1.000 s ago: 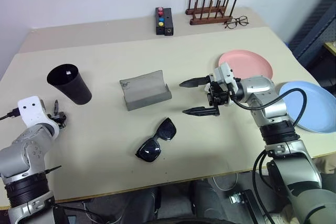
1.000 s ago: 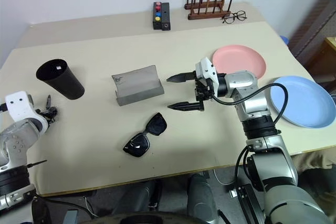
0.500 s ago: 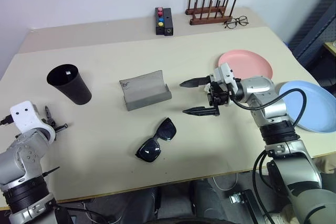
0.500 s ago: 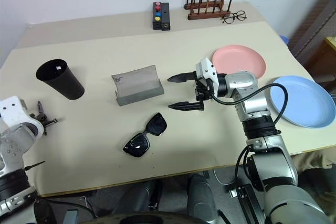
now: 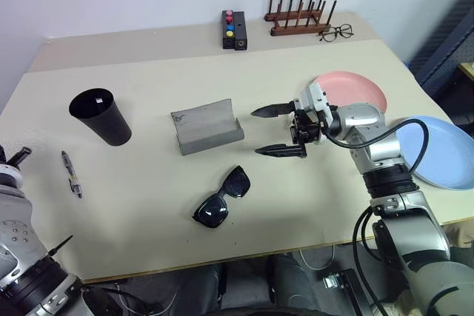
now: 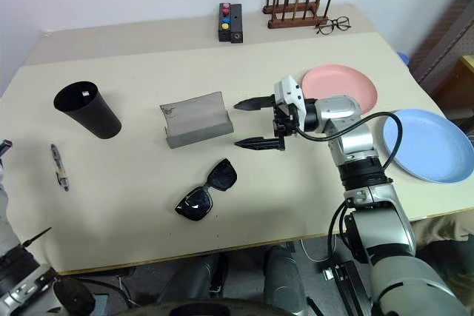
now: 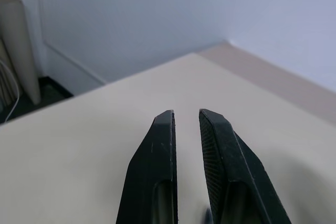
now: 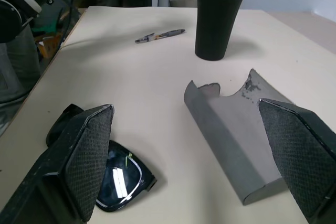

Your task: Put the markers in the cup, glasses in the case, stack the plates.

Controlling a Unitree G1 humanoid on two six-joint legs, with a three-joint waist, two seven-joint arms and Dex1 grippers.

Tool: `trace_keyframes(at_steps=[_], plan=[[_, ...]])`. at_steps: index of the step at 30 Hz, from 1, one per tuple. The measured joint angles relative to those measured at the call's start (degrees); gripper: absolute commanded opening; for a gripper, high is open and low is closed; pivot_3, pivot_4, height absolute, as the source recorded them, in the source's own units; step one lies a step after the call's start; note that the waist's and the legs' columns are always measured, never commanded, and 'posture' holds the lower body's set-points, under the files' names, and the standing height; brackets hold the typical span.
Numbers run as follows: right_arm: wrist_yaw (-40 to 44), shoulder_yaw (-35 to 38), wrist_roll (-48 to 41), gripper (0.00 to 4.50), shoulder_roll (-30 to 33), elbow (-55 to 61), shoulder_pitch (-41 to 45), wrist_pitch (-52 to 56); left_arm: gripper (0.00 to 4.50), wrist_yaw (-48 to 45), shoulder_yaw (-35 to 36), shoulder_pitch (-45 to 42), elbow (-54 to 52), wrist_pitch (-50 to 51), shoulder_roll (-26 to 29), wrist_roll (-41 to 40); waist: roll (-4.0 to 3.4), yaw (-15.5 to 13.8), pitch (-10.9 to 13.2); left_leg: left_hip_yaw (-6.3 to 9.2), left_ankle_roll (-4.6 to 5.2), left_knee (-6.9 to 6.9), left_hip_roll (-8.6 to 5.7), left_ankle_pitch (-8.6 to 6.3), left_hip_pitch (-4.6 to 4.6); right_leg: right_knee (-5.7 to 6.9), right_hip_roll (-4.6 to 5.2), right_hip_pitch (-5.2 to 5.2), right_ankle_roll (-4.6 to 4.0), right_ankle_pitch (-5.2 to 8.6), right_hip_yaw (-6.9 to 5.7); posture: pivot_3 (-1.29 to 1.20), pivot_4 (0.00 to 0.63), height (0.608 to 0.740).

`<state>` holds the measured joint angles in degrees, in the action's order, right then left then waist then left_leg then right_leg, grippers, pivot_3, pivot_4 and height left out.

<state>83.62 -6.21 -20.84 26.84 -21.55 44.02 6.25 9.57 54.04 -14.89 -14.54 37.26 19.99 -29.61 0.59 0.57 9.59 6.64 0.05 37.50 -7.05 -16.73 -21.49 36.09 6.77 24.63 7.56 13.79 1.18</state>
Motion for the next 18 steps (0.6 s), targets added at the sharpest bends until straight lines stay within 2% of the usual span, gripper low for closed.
trace_keyframes(at_steps=[11, 14, 18], plan=[[-0.5, 0.0, -0.1, 4.5, 0.0, 0.8, 0.0, 0.8, 0.72, 6.2, -5.6, 1.6, -0.3, 14.0, -2.7, -4.2, 0.04, 0.1, 0.0, 0.0, 0.0, 0.02, 0.0, 0.0, 0.0, 0.03, -0.01, 0.02, 0.0, 0.0, 0.01, 0.0, 0.15, 0.74], [-0.5, 0.0, -0.1, 4.5, 0.1, 1.1, -0.1, 0.8, 1.57, 5.6, -7.3, 1.6, -0.2, 16.0, -2.4, -4.8, 0.04, 0.1, 0.0, 0.01, 0.0, 0.02, 0.0, 0.0, -0.01, 0.03, -0.02, 0.02, 0.0, 0.0, 0.0, 0.0, 0.15, 0.74], [-0.5, 0.0, -0.1, 4.5, 0.3, 1.1, -0.3, 0.7, 3.61, 5.3, -7.8, 1.6, -0.2, 16.5, -1.4, -4.8, 0.04, 0.1, 0.0, 0.01, 0.0, 0.01, 0.0, 0.0, -0.01, 0.03, -0.02, 0.02, 0.0, 0.0, 0.0, 0.0, 0.15, 0.74]])
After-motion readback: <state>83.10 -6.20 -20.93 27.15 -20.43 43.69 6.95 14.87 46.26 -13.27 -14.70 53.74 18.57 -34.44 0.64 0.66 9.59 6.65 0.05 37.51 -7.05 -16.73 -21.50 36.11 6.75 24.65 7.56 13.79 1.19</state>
